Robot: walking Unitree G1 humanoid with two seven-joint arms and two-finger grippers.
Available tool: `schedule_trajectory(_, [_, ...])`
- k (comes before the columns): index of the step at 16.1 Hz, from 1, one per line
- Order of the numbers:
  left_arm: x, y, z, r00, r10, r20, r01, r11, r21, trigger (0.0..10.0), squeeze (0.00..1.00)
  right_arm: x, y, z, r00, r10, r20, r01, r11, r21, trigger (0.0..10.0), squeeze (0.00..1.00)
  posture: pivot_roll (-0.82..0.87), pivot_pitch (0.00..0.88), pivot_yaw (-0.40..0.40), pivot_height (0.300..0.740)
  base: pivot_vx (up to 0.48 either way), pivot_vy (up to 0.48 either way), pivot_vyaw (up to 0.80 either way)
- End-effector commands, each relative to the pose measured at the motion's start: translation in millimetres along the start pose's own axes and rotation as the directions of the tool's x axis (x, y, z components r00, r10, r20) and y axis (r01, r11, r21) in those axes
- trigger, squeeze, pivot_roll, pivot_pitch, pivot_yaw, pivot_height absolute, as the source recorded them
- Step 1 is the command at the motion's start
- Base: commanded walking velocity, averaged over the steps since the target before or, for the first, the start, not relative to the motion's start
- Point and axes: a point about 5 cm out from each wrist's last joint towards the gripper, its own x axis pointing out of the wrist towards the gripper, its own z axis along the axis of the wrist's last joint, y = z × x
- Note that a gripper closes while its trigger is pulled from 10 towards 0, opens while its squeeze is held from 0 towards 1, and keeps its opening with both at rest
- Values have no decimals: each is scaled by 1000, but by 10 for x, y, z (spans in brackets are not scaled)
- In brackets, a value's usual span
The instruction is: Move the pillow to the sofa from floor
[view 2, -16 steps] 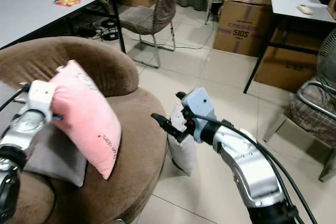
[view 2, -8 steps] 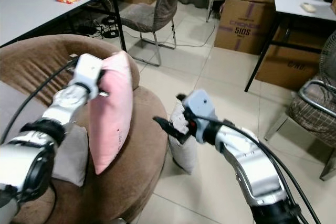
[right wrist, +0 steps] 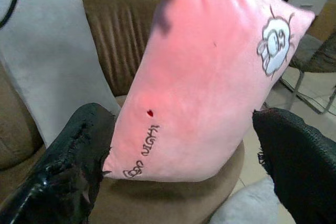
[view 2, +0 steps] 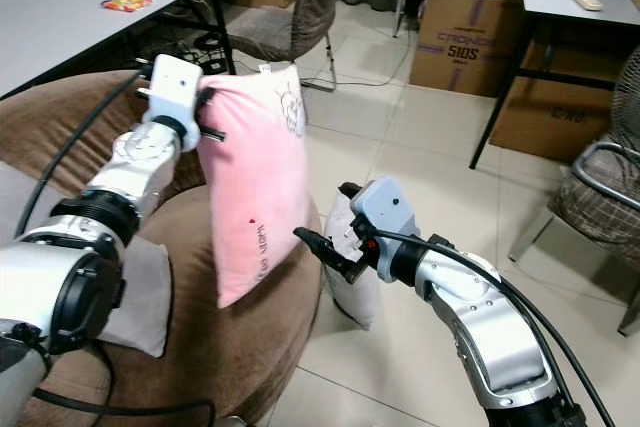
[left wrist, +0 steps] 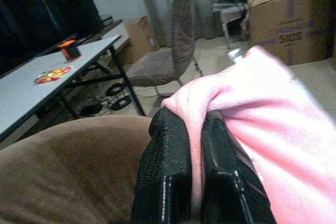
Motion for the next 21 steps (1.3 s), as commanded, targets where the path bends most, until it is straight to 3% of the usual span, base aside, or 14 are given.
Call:
schedule_trajectory(1, [-34,189,-47,997,70,-12,-70,997,18,10000,0,-7,0,48,1000,11,10,-11,1000,-16,10000,0,-154,0,84,740,0,0,0])
schedule_trajectory(2, [-63,241,-117,996,86,-30,-85,996,36,10000,0,-2,4,49,1000,17,10,-17,1000,-18,10000,0,-146,0,75,740,0,0,0])
schedule_trajectory(6, [-425,571,-813,951,220,-216,-188,969,160,10000,0,42,16,60,999,50,13,-50,998,-26,10000,0,-119,0,51,740,0,0,0])
schedule_trajectory(8, [-789,721,-1331,870,303,-389,-214,943,257,10000,0,71,21,70,998,66,14,-65,997,-29,10000,0,-107,0,38,740,0,0,0])
schedule_trajectory(10, [-1042,873,-1574,801,377,-465,-257,918,302,10000,0,97,15,76,996,86,15,-85,996,-35,10000,0,-90,0,21,740,0,0,0])
schedule_trajectory(12, [-1110,1025,-1575,768,440,-465,-319,893,319,10000,0,122,17,79,992,123,15,-123,991,-47,10000,0,-80,0,12,740,0,0,0])
schedule_trajectory(16, [-1004,1273,-1289,795,486,-364,-360,860,361,10000,0,156,-17,28,980,196,-12,-197,976,-90,10000,0,-74,0,17,740,0,0,0])
schedule_trajectory(21, [-975,1138,-1345,820,396,-413,-272,905,327,10000,0,193,9,2,974,227,-9,-227,970,-90,10000,0,-69,0,20,740,0,0,0])
